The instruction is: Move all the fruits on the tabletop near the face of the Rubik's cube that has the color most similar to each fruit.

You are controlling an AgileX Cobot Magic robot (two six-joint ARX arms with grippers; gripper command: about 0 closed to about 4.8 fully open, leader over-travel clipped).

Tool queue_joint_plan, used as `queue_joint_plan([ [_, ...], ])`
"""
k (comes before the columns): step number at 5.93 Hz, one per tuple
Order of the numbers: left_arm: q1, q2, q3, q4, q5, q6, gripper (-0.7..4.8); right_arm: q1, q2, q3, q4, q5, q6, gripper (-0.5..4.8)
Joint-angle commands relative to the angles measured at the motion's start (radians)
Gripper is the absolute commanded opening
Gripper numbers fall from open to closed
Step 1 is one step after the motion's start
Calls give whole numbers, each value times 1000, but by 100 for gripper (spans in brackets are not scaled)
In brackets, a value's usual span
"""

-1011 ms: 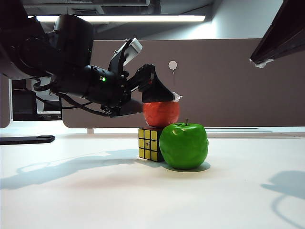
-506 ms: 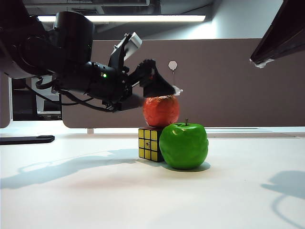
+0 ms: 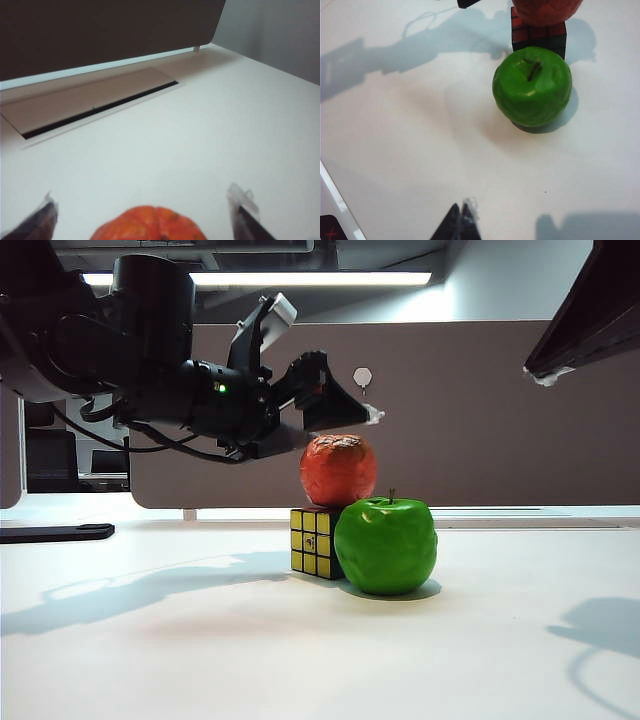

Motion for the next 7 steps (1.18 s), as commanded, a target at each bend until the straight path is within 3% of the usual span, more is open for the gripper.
queue_joint_plan([
  [1, -1, -24, 6, 109, 0, -48, 479, 1, -1, 2, 19, 8, -5, -1],
  [2, 5, -67, 8, 109, -19, -42, 479, 1, -1, 2, 24, 14, -5, -1],
  [3, 114, -232, 7, -112, -11, -40, 479, 0, -5, 3, 107, 37, -4, -1],
  [4, 195, -352, 7, -309, 12, -35, 453, -2, -34, 3, 144, 141, -8, -1],
  [5, 221, -398, 7, -388, 12, -13, 387, -2, -62, 3, 155, 214, -18, -1],
  [6, 291, -670, 7, -895, -47, 165, -6, -3, -496, 2, 73, 544, -129, -1],
  [7, 291, -732, 7, -953, -132, 165, -5, -3, -527, 2, 10, 558, -167, -1],
])
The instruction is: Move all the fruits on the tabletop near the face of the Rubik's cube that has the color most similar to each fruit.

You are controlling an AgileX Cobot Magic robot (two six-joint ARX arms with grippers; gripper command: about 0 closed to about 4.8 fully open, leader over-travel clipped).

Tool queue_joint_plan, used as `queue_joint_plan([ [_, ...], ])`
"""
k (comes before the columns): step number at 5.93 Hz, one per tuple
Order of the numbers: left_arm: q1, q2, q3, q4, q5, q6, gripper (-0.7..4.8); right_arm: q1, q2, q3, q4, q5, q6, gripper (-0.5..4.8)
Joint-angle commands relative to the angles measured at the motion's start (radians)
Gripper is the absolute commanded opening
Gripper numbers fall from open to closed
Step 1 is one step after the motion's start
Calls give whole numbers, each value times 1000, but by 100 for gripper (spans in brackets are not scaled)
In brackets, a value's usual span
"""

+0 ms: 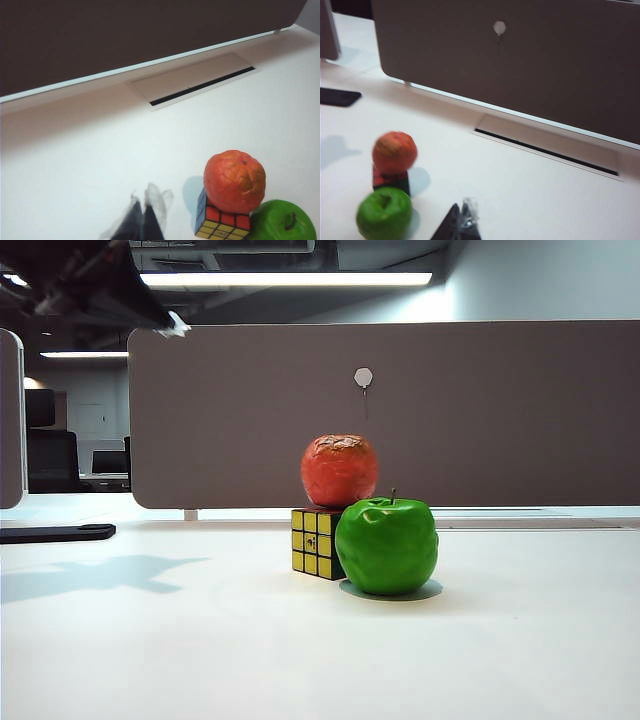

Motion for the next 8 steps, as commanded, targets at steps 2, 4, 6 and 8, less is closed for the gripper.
queue_joint_plan([
  [2, 0, -162, -6, -128, -157, 16, -5, -2, -41, 0, -89, 39, -76, -1],
  [4, 0, -734, -219, -386, -369, 32, -5, -92, -84, -226, 291, 12, 50, -1],
  [6, 0, -980, -265, -591, -441, 34, -5, -342, -88, -360, 513, -125, 48, -1],
  [8, 0, -1044, -308, -648, -455, -4, -6, -469, -113, -361, 513, -278, 49, -1],
])
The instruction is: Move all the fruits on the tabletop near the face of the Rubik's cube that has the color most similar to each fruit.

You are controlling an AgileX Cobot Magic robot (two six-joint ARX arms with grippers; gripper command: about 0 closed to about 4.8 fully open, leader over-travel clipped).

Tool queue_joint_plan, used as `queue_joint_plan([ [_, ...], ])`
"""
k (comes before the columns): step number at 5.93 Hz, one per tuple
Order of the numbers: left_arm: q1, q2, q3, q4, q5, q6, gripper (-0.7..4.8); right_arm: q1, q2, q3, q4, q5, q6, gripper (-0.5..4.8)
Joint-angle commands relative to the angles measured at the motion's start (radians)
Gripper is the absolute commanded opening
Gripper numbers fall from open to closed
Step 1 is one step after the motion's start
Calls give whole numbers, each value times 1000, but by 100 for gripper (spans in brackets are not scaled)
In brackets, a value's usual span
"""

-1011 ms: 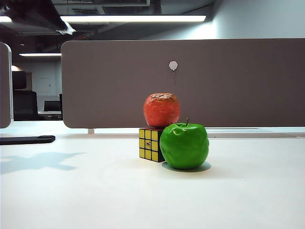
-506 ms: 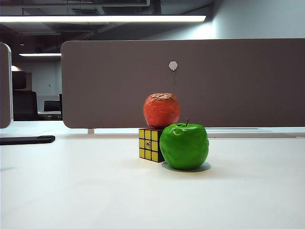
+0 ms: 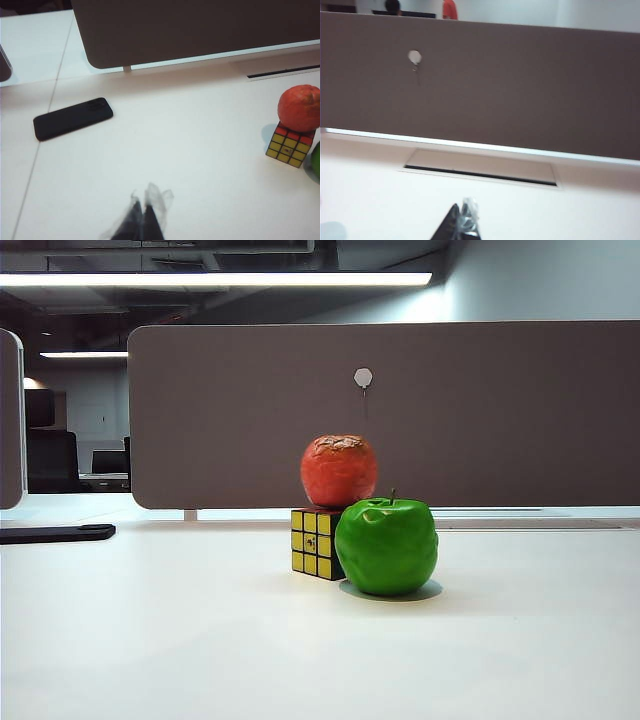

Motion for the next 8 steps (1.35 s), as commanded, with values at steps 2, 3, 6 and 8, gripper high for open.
queue_joint_plan([
  [2, 0, -56, -49, -5, -6, -50, -5, -38, -53, 1, -8, -56, 4, -1],
  [3, 0, -71, -64, 7, -16, -52, -6, -38, -131, -25, -51, -56, 4, -1],
  [6, 0, -71, -87, 48, -26, -100, -5, -36, -195, -190, -5, -56, 57, -1],
  [8, 0, -71, -142, 137, -25, -153, -6, -36, -195, -235, 26, -54, 66, -1],
])
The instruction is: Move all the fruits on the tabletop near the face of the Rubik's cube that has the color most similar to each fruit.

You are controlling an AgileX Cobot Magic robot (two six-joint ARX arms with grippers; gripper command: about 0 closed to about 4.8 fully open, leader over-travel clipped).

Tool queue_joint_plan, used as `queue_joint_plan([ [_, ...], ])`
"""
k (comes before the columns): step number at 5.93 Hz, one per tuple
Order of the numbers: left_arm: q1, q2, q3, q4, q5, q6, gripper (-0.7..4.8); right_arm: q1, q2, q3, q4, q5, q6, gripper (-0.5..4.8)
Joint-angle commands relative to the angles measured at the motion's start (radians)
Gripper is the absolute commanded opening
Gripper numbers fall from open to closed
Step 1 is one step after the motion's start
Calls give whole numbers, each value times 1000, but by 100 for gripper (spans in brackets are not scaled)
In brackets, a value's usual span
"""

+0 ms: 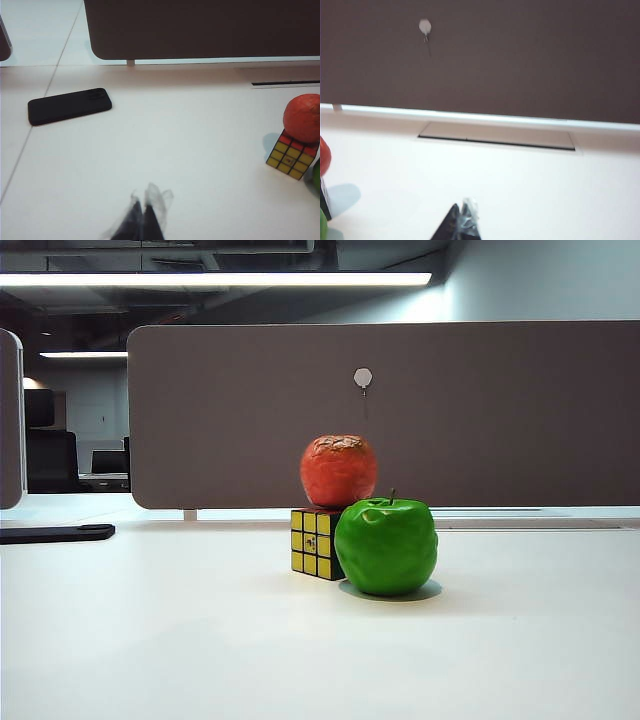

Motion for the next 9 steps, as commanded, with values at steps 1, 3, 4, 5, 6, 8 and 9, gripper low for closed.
queue_joint_plan([
  [1, 0, 0, -43, 90, -1, -70, -6, 0, -1, -24, 61, 1, 22, -1],
  [3, 0, 0, -186, 213, 3, -101, -5, -1, -1, -71, 92, 6, 25, -1],
  [4, 0, 0, -219, 251, 3, -101, -5, -1, -1, -71, 92, 6, 26, -1],
  [5, 0, 0, -299, 343, 3, -101, -5, -1, -1, -71, 91, 5, 26, -1],
  [6, 0, 0, -315, 360, 3, -101, -5, -1, -1, -71, 91, 5, 26, -1],
  [8, 0, 0, -375, 415, 6, -100, -5, -1, -1, -71, 91, 5, 26, -1],
  [9, 0, 0, -418, 462, 4, -95, -5, -1, -1, -71, 90, 2, 26, -1],
])
